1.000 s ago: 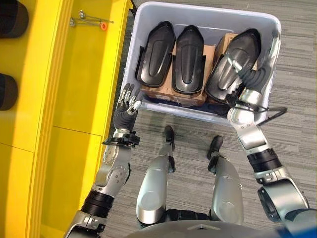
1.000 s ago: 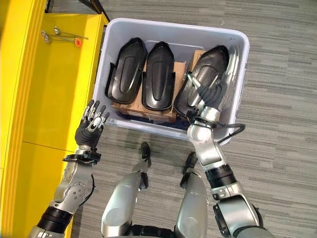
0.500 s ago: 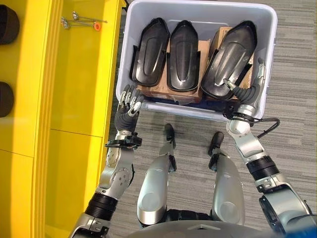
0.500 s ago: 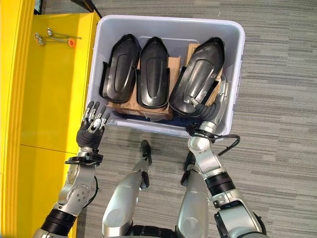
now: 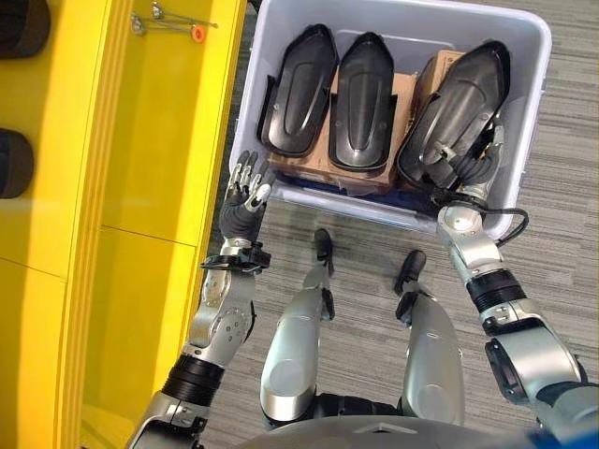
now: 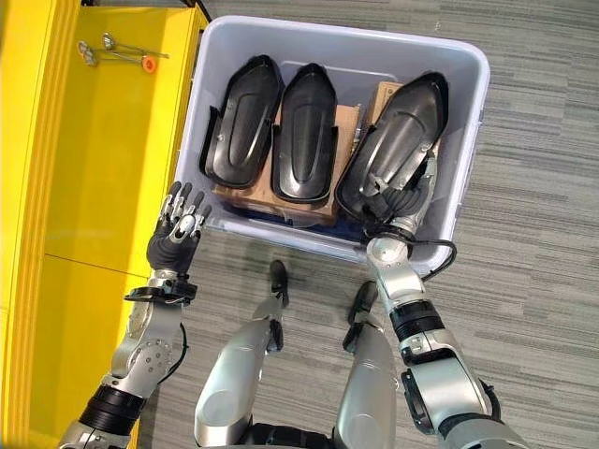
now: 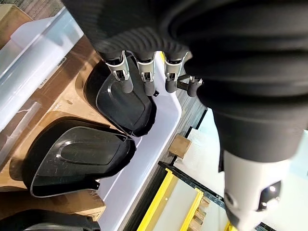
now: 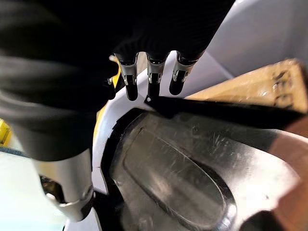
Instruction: Move parts from the plastic box to the shelf.
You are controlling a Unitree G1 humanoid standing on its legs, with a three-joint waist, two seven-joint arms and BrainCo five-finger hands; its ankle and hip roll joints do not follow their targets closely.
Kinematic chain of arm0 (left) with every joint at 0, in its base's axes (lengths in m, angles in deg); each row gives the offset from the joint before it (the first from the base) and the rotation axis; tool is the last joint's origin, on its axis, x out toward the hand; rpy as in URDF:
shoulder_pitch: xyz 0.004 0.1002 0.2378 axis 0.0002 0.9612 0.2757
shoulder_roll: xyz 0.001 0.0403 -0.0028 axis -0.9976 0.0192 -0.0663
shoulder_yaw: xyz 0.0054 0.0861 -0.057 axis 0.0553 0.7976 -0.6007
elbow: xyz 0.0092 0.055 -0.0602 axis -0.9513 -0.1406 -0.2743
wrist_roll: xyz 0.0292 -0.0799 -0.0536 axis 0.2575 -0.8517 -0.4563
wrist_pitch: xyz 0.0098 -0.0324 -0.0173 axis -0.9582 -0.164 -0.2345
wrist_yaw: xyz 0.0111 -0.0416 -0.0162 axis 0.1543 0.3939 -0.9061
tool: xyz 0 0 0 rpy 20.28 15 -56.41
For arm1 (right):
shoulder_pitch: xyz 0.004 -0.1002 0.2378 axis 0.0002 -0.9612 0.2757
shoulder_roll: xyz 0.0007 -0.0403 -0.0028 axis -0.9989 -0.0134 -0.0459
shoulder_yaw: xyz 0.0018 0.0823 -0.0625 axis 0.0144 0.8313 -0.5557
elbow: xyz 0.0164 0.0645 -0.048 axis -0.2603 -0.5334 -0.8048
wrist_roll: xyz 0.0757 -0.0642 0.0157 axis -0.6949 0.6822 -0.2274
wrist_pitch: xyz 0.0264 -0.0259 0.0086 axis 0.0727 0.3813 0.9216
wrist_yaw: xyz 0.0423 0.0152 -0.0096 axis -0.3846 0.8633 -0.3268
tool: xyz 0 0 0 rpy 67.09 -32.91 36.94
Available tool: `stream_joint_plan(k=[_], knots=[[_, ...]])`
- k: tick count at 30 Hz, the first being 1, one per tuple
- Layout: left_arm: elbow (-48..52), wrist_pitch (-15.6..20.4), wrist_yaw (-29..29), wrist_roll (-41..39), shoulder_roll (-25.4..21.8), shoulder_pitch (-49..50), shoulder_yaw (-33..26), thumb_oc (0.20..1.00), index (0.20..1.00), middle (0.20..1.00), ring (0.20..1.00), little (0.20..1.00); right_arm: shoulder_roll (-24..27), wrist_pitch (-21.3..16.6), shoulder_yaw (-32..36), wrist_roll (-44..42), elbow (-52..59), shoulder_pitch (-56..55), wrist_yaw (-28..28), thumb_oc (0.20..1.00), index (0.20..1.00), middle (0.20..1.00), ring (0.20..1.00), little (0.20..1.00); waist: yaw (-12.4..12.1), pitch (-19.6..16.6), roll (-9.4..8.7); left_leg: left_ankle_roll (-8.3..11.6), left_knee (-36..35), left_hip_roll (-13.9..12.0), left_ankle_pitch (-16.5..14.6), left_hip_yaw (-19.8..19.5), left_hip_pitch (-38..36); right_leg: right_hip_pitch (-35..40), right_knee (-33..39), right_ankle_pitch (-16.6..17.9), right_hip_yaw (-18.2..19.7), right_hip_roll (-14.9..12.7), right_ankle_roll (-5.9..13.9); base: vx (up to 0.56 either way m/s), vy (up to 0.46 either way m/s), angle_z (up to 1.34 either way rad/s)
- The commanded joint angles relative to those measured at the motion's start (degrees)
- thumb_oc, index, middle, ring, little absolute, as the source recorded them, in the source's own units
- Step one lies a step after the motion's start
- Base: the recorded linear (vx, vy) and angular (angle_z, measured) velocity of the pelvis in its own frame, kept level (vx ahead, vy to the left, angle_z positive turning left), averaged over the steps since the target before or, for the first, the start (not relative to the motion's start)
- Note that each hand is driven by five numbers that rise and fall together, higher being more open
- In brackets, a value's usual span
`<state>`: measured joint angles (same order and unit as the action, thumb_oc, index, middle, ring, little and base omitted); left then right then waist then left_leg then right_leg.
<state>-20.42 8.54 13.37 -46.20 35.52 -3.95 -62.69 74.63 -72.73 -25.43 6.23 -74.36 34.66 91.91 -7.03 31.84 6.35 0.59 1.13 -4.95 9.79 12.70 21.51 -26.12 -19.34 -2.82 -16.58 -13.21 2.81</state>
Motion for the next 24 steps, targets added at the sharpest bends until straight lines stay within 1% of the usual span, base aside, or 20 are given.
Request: stream_joint_plan(k=[1,2,4,6,8,11,15,17,21,22,23,24], knots=[[3.0,1.3,0.2,0.5,-1.7,-0.5,1.4,1.000,1.000,1.000,1.000,1.000,-0.1,-4.2,1.7,-8.4,1.6,1.9,1.0,1.000,1.000,1.000,1.000,1.000,-0.6,-2.0,1.03,2.41,3.0,-0.5,-4.7,-1.6,1.7,-0.8,1.0,1.7,-1.8,-1.0,2.98,0.00,-0.005,0.07],[3.0,1.3,0.1,0.6,-1.6,-0.5,1.5,1.000,1.000,1.000,1.000,1.000,-0.2,-5.1,2.1,-8.8,1.1,2.3,2.1,1.000,1.000,1.000,1.000,1.000,-0.6,-2.0,1.08,2.40,3.0,-0.5,-4.7,-1.6,1.8,-0.9,1.0,1.7,-1.8,-1.0,2.96,-0.01,0.002,0.07],[3.1,1.8,-0.8,0.7,-1.5,-0.6,2.1,1.000,1.000,1.000,1.000,1.000,-0.5,-8.3,3.8,-6.6,1.2,2.5,7.4,1.000,1.000,1.000,1.000,1.000,-0.5,-2.0,1.22,2.41,3.0,-0.4,-4.7,-1.6,2.0,-1.1,0.9,1.7,-1.8,-1.0,3.05,-0.01,0.028,0.05],[3.4,2.1,-1.5,1.0,-1.2,-0.6,2.6,1.000,1.000,1.000,1.000,1.000,-0.6,-9.2,4.3,-1.3,2.6,2.3,8.6,1.000,1.000,1.000,1.000,1.000,-0.2,-2.0,1.46,2.33,3.1,-0.4,-4.8,-1.6,2.3,-1.6,0.7,1.6,-1.6,-0.9,3.04,-0.01,0.042,0.01],[3.4,2.4,-2.0,1.0,-1.0,-0.6,3.1,1.000,1.000,1.000,1.000,1.000,-0.9,-8.8,4.2,0.9,3.9,2.4,10.2,1.000,1.000,1.000,1.000,1.000,0.0,-2.0,1.68,2.25,2.9,-0.3,-4.7,-1.3,2.3,-1.8,0.7,1.7,-1.4,-0.9,2.99,-0.01,0.038,-0.01],[3.2,2.9,-1.7,0.4,-0.9,-0.3,3.8,1.000,1.000,1.000,1.000,1.000,-1.1,-7.9,4.0,1.6,5.8,1.7,12.8,1.000,1.000,1.000,1.000,1.000,0.5,-2.0,1.95,2.32,2.6,-0.2,-4.5,-1.1,2.3,-1.9,1.2,1.9,-0.9,-0.8,3.01,-0.01,0.021,-0.02],[2.6,3.0,-0.9,0.4,-0.8,-0.3,4.3,1.000,1.000,1.000,1.000,1.000,-1.0,-7.0,3.8,2.0,6.0,1.6,13.0,1.000,1.000,1.000,1.000,1.000,0.9,-2.0,2.29,2.41,2.4,-0.3,-4.4,-0.7,2.1,-2.0,1.4,2.1,-0.7,-0.8,3.05,0.00,0.031,-0.04],[2.1,3.4,-0.9,0.1,-0.7,-0.4,4.6,1.000,1.000,1.000,1.000,1.000,-1.0,-6.9,3.7,0.7,6.1,1.2,12.6,1.000,1.000,1.000,1.000,1.000,1.2,-2.0,2.39,2.50,2.4,-0.2,-4.4,-0.5,2.0,-2.0,1.5,2.1,-0.5,-0.8,3.03,0.00,0.025,-0.06],[1.7,3.9,-0.4,-0.4,-0.8,-0.1,4.6,1.000,1.000,1.000,1.000,1.000,-1.2,-4.9,3.2,0.5,5.8,0.5,11.2,1.000,1.000,1.000,1.000,1.000,1.4,-2.0,2.44,2.58,2.6,-0.3,-4.5,-0.2,1.9,-2.0,1.5,2.2,-0.4,-0.9,3.06,0.00,0.011,-0.04],[1.7,3.9,-0.4,-0.6,-1.0,-0.1,4.6,1.000,1.000,1.000,1.000,1.000,-1.1,-3.5,2.9,0.4,5.5,0.4,10.8,1.000,1.000,1.000,1.000,1.000,1.4,-2.0,2.48,2.59,2.6,-0.4,-4.6,-0.2,2.0,-2.1,1.5,2.2,-0.4,-0.9,3.06,0.00,0.000,0.00],[1.5,3.6,-0.2,-0.8,-1.0,-0.2,4.6,1.000,1.000,1.000,1.000,1.000,-1.2,-1.6,2.5,-2.7,4.6,0.5,11.9,1.000,1.000,1.000,1.000,1.000,1.3,-2.0,2.50,2.57,2.6,-0.4,-4.5,-0.1,2.0,-2.2,1.4,2.2,-0.3,-0.9,2.99,0.00,0.000,0.00],[1.3,3.4,0.0,-0.7,-1.0,-0.2,4.5,1.000,1.000,1.000,1.000,1.000,-1.4,-2.2,2.5,-5.5,2.7,0.3,11.8,1.000,1.000,1.000,1.000,1.000,1.2,-2.0,2.34,2.59,2.7,-0.5,-4.5,-0.3,2.2,-2.2,1.5,2.3,-0.4,-0.9,3.04,0.00,0.000,0.00]])
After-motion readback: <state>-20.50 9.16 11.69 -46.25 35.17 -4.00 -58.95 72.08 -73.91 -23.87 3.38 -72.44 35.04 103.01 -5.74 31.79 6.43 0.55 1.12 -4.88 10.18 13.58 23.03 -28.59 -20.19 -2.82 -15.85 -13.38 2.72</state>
